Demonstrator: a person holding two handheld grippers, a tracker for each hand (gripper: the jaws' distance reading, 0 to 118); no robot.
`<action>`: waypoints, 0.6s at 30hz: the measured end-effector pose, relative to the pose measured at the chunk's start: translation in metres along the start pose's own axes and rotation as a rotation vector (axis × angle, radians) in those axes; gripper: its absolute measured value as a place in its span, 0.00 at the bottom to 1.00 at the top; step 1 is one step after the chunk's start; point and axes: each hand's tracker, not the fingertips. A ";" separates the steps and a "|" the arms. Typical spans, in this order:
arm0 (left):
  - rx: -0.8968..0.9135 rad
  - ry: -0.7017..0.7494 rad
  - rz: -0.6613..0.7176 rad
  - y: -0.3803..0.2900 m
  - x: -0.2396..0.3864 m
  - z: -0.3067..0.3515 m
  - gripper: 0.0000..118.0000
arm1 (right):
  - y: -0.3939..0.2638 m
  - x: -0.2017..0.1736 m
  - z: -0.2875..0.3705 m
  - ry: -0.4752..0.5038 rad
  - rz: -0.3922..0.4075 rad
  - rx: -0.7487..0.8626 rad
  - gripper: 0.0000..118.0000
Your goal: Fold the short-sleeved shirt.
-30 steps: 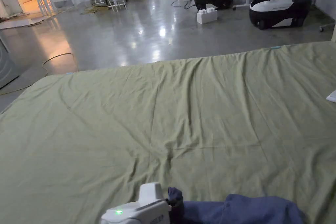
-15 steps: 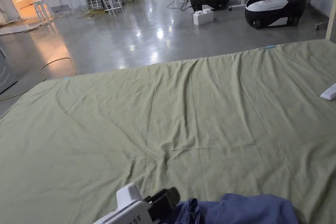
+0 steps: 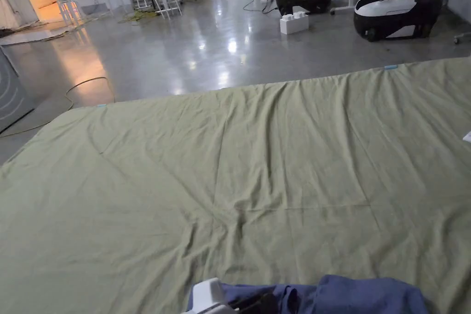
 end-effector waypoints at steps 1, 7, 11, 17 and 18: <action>0.021 -0.022 0.041 0.012 -0.011 0.016 0.68 | 0.000 0.000 -0.002 0.000 -0.006 -0.002 0.00; 0.124 0.052 0.361 0.048 -0.106 0.052 0.75 | 0.003 -0.007 -0.013 0.074 -0.074 -0.005 0.00; 0.051 0.067 0.532 0.037 -0.147 0.022 0.57 | 0.006 -0.017 -0.013 0.082 -0.040 -0.011 0.00; -0.009 -0.105 0.530 0.007 -0.126 -0.015 0.24 | 0.009 -0.022 -0.014 0.074 -0.025 -0.027 0.00; -0.007 -0.096 0.531 0.005 -0.125 -0.017 0.15 | 0.009 -0.023 -0.014 0.070 -0.021 -0.031 0.00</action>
